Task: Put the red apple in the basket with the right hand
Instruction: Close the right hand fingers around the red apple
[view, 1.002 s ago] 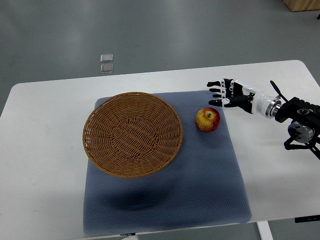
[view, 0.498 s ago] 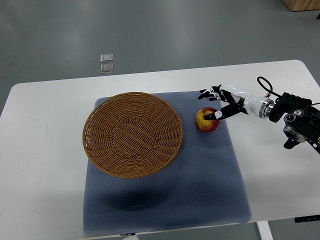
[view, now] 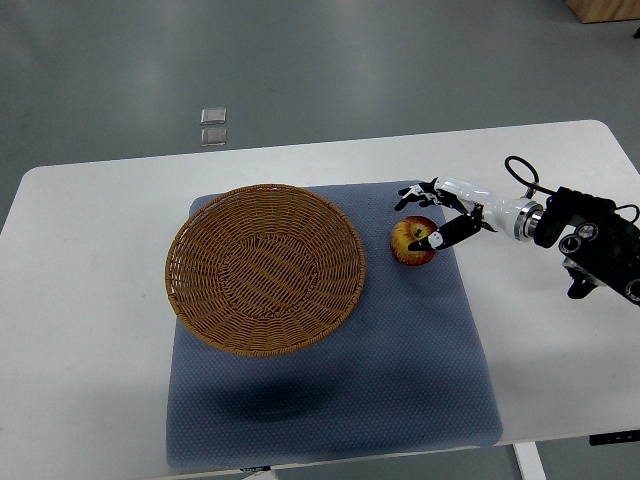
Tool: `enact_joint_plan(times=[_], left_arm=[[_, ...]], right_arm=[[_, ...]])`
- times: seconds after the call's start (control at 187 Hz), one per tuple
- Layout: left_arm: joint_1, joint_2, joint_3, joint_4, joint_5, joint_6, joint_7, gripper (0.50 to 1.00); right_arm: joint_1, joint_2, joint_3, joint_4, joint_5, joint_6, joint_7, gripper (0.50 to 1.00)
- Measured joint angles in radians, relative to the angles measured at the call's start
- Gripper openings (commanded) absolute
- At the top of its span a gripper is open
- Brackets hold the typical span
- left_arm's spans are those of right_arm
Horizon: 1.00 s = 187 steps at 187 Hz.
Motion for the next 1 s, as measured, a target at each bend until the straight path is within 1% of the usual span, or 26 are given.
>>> enact_joint_plan(times=[0.172,0.638,0.863,1.002], left_arm=[[0.000,0.000,0.000,0.000,0.000,0.000,0.000,1.000],[0.001,0.000,0.000,0.000,0.000,0.000,0.000,1.000],[0.000,0.000,0.000,0.000,0.000,0.000,0.000,1.000],[0.000,0.000,0.000,0.000,0.000,0.000,0.000,1.000]], right_arm=[[0.001,-0.003,-0.016,0.003,-0.001,0.003,0.000,0.909],[0.001,-0.003,-0.018,0.055,0.000,0.022,0.001,0.909],[0.000,-0.010,-0.039,0.054,-0.023,0.009,0.001,0.909],[0.000,-0.012,-0.049,0.047,-0.038,-0.011,0.000,0.909]])
